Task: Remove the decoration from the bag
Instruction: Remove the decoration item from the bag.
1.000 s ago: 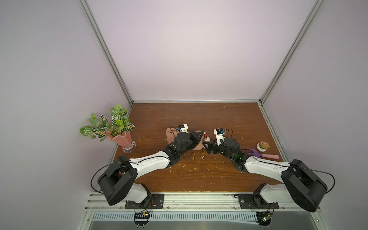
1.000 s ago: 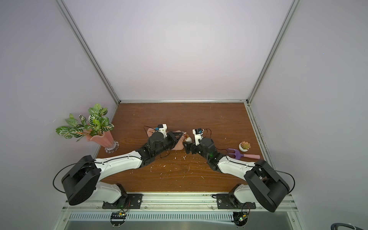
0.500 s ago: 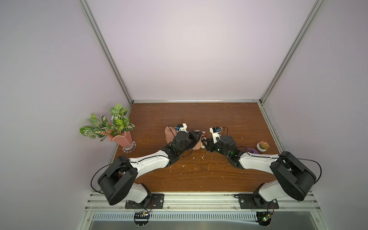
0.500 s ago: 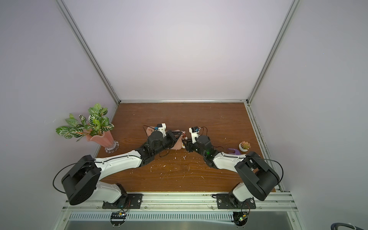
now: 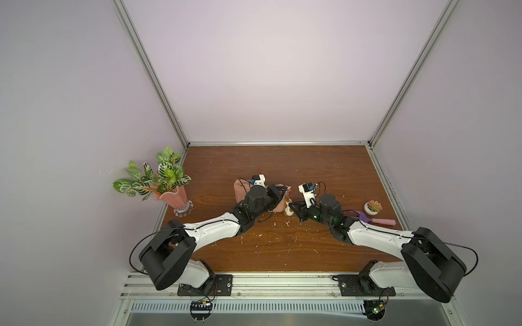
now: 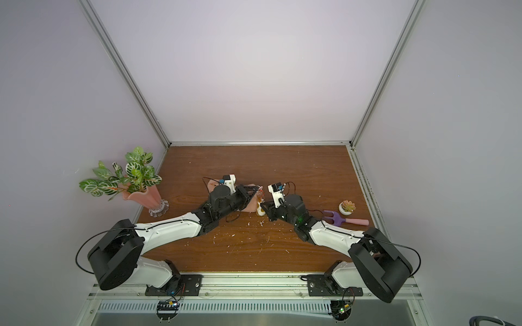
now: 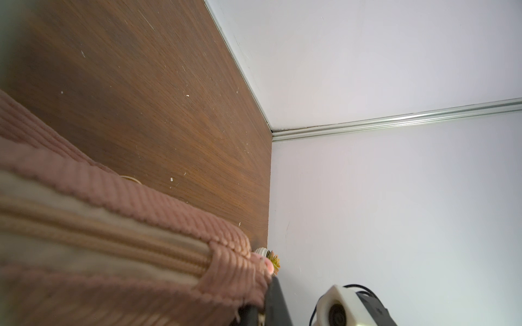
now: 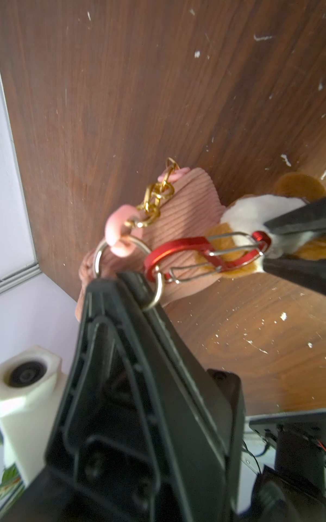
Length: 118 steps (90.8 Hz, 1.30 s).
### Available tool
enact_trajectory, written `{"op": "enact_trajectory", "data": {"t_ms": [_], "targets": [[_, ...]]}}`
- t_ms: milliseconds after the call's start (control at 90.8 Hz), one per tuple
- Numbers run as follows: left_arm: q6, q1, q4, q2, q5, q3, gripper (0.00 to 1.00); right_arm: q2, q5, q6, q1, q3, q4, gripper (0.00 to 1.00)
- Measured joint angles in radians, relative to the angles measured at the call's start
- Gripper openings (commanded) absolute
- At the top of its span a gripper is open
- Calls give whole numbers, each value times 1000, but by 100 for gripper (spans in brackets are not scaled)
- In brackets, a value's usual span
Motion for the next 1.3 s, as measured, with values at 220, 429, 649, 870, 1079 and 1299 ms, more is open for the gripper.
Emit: {"op": "enact_trajectory", "data": {"t_ms": [220,429,649,870,1079,1299], "targets": [[4,0,-16,0,16,0,0,20,-97,-24,-3,0,11,24],[5,3,-37,0,17,-2,0,146,-113,-1,-36,1,65,70],[3,9,-29,0,4,-2,0,96,-83,11,-48,-31,10,76],[3,9,-35,0,2,-1,0,-77,-14,11,-48,-73,-56,74],[2,9,-52,0,-8,11,0,-123,49,36,-35,-86,-43,72],[2,9,-60,0,-13,15,0,-22,97,66,31,-85,23,73]]}}
